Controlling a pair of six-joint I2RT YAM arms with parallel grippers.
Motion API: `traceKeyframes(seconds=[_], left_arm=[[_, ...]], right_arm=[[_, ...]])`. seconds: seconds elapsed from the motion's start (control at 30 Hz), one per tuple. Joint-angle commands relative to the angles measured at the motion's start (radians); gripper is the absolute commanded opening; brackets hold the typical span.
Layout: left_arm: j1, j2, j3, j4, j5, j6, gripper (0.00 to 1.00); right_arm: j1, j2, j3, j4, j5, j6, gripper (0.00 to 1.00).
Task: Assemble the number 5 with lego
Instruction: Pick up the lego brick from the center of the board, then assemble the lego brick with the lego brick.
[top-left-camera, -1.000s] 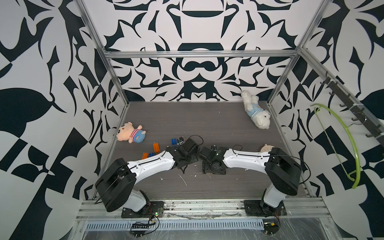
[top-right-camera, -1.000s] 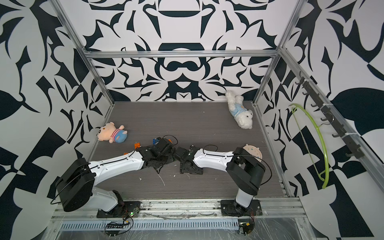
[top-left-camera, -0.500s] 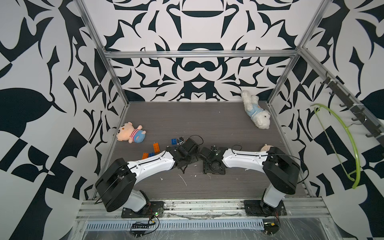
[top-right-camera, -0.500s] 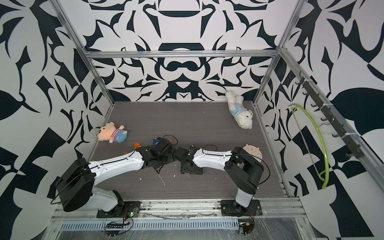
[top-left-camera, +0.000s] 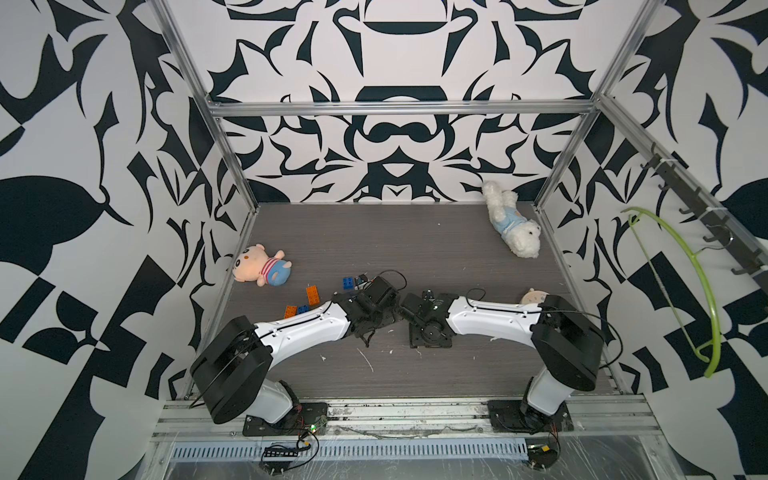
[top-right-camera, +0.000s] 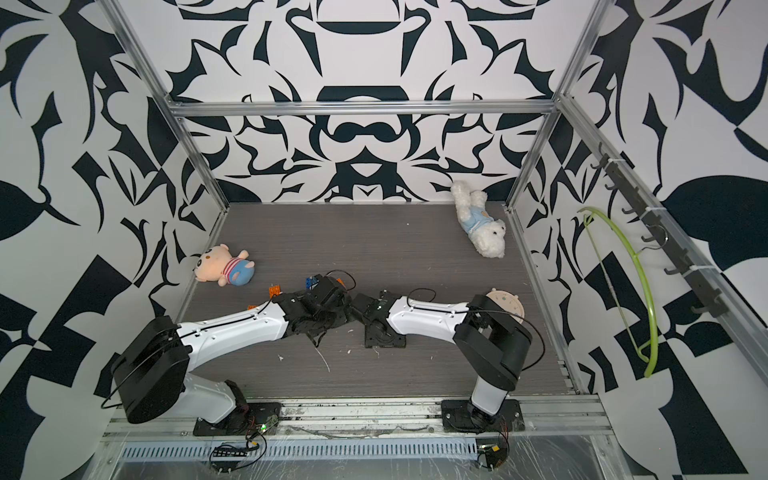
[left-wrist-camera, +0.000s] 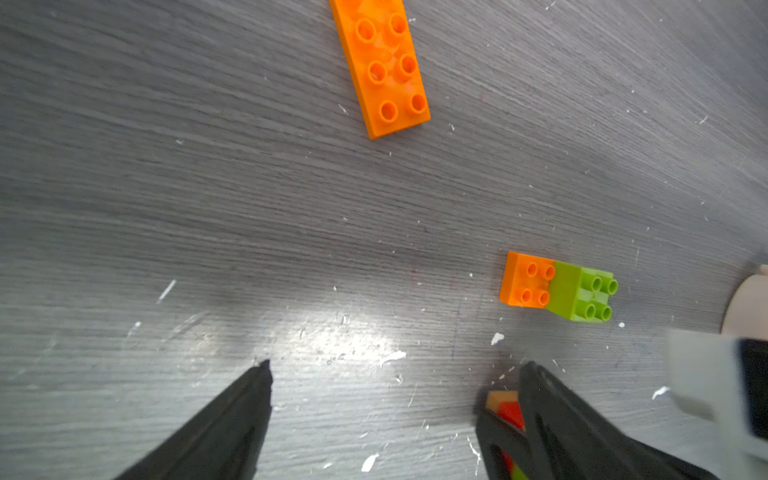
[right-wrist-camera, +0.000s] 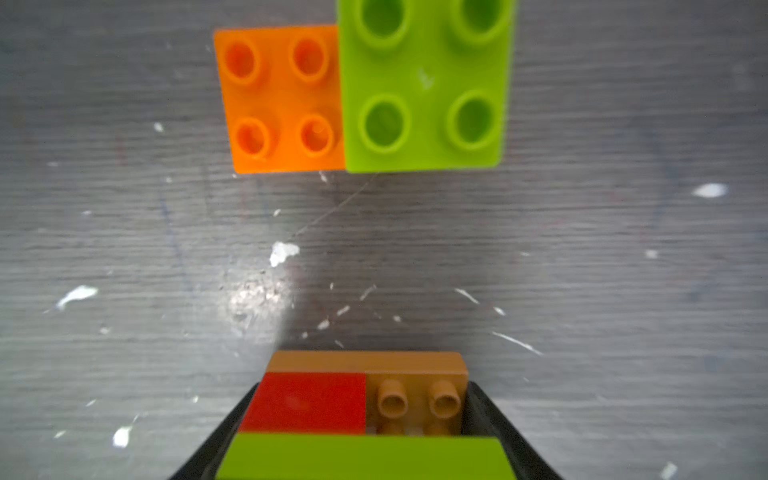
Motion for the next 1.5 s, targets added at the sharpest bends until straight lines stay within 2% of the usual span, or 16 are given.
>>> traceKeyframes(seconds=[0.0, 0.23, 0.43, 0.63, 0.8, 1.47], left_arm=[[0.004, 0.01, 0.034, -0.009, 0.011, 0.013, 0.99], [0.004, 0.011, 0.058, 0.024, 0.036, 0.025, 0.99], [0.007, 0.029, 0.054, 0.111, 0.085, 0.009, 0.99], [0.063, 0.016, -0.003, 0.228, 0.134, -0.049, 0.99], [0.103, -0.008, -0.03, 0.239, 0.149, -0.046, 0.99], [0.105, 0.001, -0.035, 0.243, 0.153, -0.035, 0.99]], right_arm=[[-0.034, -0.103, 0.052, -0.069, 0.042, -0.044, 0.66], [-0.163, -0.164, 0.079, -0.089, -0.027, -0.17, 0.66], [-0.241, -0.107, 0.139, -0.074, -0.103, -0.266, 0.65], [-0.242, -0.014, 0.197, -0.072, -0.132, -0.289, 0.64], [-0.242, 0.032, 0.234, -0.079, -0.135, -0.306, 0.64], [-0.23, 0.079, 0.289, -0.121, -0.086, -0.307, 0.63]])
